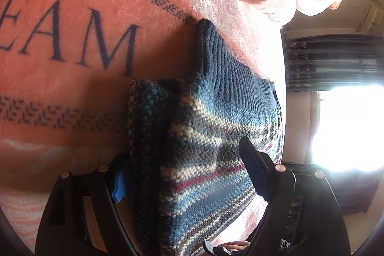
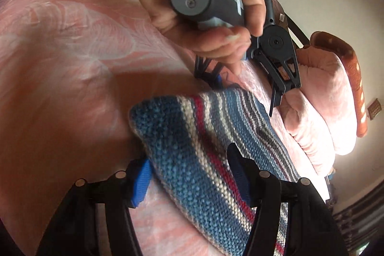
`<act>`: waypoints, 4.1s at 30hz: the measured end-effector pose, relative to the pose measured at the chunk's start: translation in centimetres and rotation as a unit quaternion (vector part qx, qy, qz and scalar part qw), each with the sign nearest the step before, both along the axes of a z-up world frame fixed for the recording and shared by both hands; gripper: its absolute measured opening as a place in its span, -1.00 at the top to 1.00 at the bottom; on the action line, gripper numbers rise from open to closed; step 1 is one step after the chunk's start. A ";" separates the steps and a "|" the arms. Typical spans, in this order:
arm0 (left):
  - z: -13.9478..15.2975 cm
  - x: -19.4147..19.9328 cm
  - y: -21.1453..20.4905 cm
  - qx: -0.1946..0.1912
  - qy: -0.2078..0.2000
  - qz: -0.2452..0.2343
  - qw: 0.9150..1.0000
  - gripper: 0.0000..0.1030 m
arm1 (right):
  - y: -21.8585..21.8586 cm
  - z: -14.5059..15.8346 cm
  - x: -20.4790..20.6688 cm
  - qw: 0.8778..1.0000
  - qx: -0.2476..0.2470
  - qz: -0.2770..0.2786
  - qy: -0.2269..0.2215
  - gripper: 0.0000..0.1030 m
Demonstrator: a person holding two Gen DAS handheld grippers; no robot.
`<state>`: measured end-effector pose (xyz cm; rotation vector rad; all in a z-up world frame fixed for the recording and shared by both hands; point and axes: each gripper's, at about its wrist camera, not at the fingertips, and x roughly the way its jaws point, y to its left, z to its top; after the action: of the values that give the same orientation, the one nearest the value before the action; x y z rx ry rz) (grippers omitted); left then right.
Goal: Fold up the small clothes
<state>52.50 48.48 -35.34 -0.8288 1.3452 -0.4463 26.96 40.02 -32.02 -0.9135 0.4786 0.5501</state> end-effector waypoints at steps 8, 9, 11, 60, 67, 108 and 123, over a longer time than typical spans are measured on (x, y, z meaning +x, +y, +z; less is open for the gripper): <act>-0.1 0.7 0.6 0.030 0.027 0.002 0.999 0.44 | 2.4 0.5 0.0 0.999 0.032 -0.026 0.019 0.39; 0.0 0.7 0.4 0.033 0.026 0.003 0.999 0.50 | 2.3 0.8 0.2 0.998 0.040 -0.030 0.025 0.42; 0.4 0.7 0.1 0.041 0.024 0.002 0.999 0.55 | 1.9 1.6 0.2 0.997 0.056 -0.035 0.038 0.49; 18.6 3.7 -14.3 0.173 -0.026 -0.032 0.984 0.63 | -13.8 18.5 -0.1 0.959 0.249 -0.126 0.044 0.58; 19.8 4.4 -17.7 0.186 -0.029 -0.038 0.981 0.63 | -17.0 19.4 0.4 0.951 0.270 -0.145 0.047 0.58; 14.9 8.0 -38.0 0.238 -0.006 -0.116 0.964 0.63 | -33.3 15.8 2.9 0.903 0.325 -0.264 0.094 0.62; 12.4 8.6 -42.3 0.263 0.003 -0.132 0.956 0.63 | -38.1 13.5 3.6 0.878 0.352 -0.301 0.121 0.66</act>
<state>61.11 6.20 -22.92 -0.2101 1.4935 -0.2673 30.55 1.93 -18.53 0.0292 0.6899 0.2216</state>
